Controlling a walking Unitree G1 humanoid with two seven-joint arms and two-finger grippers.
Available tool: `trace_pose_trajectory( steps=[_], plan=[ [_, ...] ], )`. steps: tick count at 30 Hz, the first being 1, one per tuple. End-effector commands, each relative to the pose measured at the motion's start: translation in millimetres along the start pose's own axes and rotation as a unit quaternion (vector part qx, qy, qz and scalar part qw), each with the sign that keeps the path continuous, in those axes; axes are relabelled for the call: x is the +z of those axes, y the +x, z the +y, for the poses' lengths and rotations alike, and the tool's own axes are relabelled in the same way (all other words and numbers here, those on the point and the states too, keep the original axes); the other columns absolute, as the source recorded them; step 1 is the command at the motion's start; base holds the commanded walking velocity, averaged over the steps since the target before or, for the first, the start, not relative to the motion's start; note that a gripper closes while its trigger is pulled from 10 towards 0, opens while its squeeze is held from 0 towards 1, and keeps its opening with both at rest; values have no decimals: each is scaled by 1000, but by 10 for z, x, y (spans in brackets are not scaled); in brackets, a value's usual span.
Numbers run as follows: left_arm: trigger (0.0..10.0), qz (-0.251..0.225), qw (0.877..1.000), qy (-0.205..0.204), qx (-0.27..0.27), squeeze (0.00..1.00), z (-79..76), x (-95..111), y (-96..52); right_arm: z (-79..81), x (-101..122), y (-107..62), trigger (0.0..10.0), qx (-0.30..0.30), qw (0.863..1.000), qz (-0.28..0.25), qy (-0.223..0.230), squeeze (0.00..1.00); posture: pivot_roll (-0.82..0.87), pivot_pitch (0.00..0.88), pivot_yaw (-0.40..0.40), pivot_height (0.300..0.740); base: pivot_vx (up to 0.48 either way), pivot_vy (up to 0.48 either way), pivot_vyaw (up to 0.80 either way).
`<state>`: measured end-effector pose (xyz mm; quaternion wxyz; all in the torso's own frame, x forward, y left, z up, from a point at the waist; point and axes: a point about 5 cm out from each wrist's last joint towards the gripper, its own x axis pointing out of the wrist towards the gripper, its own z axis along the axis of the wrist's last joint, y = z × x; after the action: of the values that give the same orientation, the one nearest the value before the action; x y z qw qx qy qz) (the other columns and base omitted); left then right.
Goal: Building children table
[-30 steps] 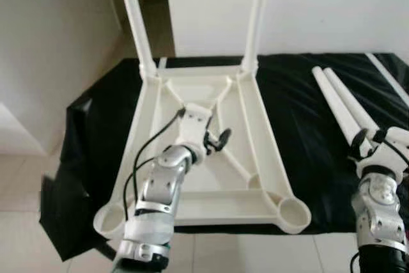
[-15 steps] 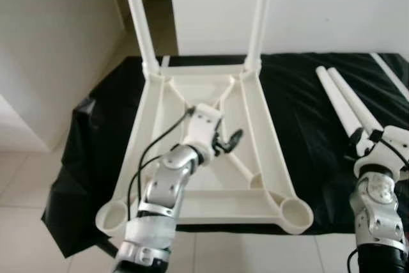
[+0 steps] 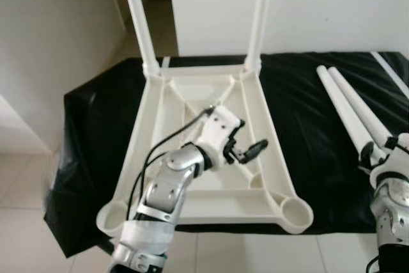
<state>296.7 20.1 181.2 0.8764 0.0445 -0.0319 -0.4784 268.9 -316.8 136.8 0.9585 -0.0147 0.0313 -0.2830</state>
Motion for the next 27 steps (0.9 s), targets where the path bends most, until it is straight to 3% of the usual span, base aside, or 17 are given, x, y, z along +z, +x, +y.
trace_pose_trajectory(
  steps=[1, 14, 27],
  plan=[
    [10000, -1, 1000, -1, 2, 0, 3, 23, -13, 19, -151, -36, 10000, 20, 999, 41, -3, 0, -23, 0, 43, 740, 0, 0, 0],
    [10000, 6, 1000, -9, 7, 0, -20, 4, -8, 153, -339, -104, 10000, 83, 991, 104, 6, 0, -20, 0, 40, 740, 0, 0, 0],
    [10000, 3, 1000, -11, -5, 0, -35, 41, 97, 293, -262, -94, 10000, 119, 989, 90, 4, 0, -63, 0, 69, 740, 0, 0, 0]
  ],
)
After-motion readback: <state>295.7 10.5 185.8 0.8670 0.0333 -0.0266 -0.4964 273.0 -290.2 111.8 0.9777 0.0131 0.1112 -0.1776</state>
